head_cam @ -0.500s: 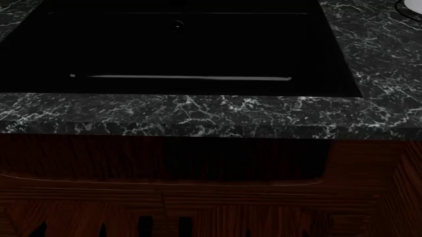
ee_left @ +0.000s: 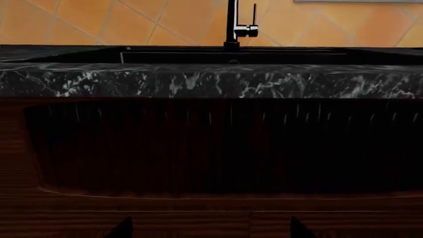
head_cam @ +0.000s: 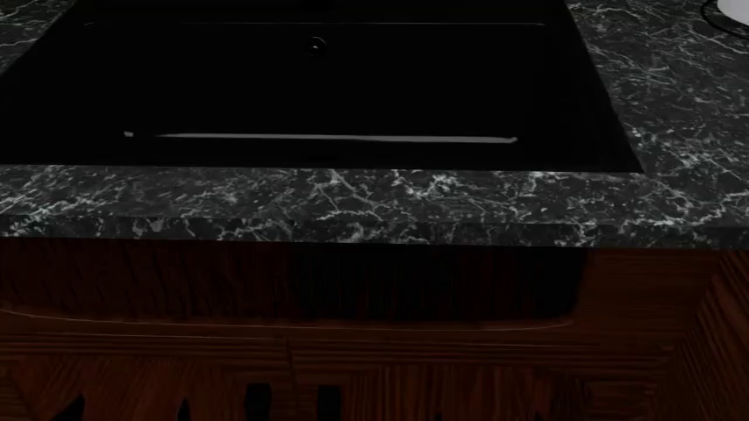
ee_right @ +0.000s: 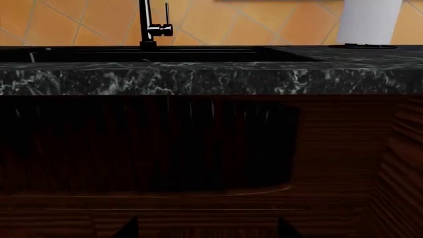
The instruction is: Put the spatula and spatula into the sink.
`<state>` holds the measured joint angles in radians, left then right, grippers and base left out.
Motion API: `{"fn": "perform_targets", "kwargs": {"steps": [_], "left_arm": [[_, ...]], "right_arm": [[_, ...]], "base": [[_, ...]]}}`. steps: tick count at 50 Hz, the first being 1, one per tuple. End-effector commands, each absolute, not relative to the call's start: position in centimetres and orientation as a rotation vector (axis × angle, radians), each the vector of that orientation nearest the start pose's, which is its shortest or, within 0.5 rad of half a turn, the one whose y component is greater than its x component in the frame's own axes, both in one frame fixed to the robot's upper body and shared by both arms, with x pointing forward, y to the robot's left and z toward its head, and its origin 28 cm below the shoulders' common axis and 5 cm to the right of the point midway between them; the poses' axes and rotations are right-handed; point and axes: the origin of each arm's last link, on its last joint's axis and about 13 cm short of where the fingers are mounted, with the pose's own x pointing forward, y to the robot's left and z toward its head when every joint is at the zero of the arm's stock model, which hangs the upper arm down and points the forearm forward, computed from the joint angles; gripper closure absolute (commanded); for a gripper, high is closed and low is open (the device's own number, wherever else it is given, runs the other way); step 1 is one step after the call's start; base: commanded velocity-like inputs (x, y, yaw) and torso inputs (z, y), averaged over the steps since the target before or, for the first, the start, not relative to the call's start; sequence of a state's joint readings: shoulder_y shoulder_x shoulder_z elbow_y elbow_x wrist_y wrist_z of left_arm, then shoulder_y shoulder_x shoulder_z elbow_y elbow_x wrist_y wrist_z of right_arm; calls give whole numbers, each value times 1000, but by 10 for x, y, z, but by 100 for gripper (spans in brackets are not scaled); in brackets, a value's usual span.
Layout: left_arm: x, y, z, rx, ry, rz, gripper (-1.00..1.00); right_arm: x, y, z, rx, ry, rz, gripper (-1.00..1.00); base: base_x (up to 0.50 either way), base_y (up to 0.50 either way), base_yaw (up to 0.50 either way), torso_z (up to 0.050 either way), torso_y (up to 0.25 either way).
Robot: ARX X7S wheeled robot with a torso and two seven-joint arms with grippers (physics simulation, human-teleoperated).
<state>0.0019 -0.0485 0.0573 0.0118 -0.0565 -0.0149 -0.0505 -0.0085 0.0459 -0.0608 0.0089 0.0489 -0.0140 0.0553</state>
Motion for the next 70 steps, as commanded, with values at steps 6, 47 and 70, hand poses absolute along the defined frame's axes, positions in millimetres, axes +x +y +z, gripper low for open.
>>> {"fn": "perform_targets", "kwargs": {"steps": [6,47,70], "left_arm": [[210,205,24,-12,-32,-10,-100],[261,236,206,81,-220,54,-100],[287,239,251,84,-222,70,-100]], "right_arm": [[207,-95,15,3,-9,1,-100],[228,-123,208,-143,-264,58,-100],[252,-132,254,-75,-248,47,-100]], "base": [[0,0,0,0,0],[0,0,0,0,0],[0,0,0,0,0]]}}
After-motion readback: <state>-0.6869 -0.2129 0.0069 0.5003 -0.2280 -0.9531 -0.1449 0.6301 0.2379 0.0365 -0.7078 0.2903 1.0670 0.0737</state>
